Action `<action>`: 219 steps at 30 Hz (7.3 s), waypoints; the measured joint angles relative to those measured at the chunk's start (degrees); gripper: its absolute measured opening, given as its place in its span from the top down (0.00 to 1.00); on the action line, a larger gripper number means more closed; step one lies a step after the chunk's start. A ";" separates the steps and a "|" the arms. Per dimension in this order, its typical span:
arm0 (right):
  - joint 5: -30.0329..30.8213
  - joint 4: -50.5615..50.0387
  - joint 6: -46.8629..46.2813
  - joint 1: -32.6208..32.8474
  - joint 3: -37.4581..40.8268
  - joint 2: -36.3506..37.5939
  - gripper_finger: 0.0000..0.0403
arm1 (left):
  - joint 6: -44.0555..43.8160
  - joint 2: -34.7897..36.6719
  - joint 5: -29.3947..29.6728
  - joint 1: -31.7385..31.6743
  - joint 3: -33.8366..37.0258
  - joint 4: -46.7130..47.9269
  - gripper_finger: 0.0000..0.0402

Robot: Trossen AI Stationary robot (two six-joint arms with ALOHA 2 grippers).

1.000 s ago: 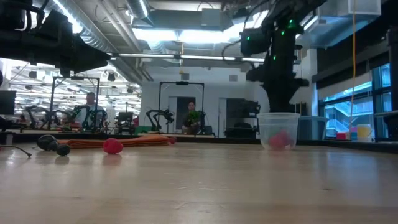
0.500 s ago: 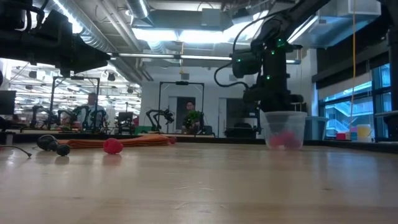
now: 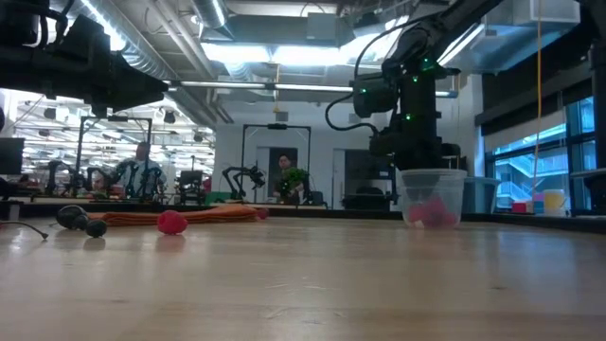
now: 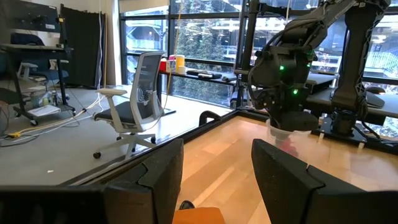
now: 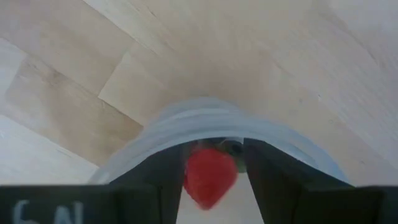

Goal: Pick and placing Produce into tupperware
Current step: Put the red raspberry into the transparent container

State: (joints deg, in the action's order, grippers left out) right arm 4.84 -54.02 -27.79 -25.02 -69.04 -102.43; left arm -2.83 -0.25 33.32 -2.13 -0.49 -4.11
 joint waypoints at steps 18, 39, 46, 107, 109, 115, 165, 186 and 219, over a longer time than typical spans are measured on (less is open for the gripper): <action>1.87 -13.30 2.58 4.56 -27.41 2.55 0.50 | -4.06 0.00 -1.16 0.00 -0.01 -0.01 0.54; 14.50 16.85 16.66 30.14 -2.55 43.26 0.50 | -5.81 0.00 -1.57 0.02 0.02 -0.01 0.54; 15.08 19.63 14.76 30.71 11.31 54.48 0.50 | -6.05 0.00 -6.56 0.02 0.02 0.17 0.49; 14.45 49.96 24.00 17.99 39.30 75.58 0.50 | -60.05 -99.62 -28.88 12.79 -62.69 45.90 0.42; 14.43 49.13 23.91 17.99 39.30 75.58 0.50 | -62.03 -100.81 -29.30 13.18 -62.74 46.28 0.42; 14.42 48.26 23.87 17.99 39.30 75.54 0.50 | -65.00 -102.66 -31.72 13.72 -62.74 47.61 0.42; 14.40 45.53 25.29 18.01 39.28 75.56 0.50 | -64.06 -104.02 -32.90 12.31 -62.49 45.97 0.77; 14.40 46.99 25.51 17.99 39.26 75.58 0.50 | -39.18 -95.05 -52.18 -6.39 -64.72 -17.84 0.78; 9.95 46.42 0.47 17.99 39.26 75.60 0.50 | 15.17 -118.44 -31.92 -6.44 -107.67 18.79 0.78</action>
State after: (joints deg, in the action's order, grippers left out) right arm 14.79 -7.60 -27.32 -7.03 -29.78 -26.83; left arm 12.34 -118.69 1.40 -8.57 -108.16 14.67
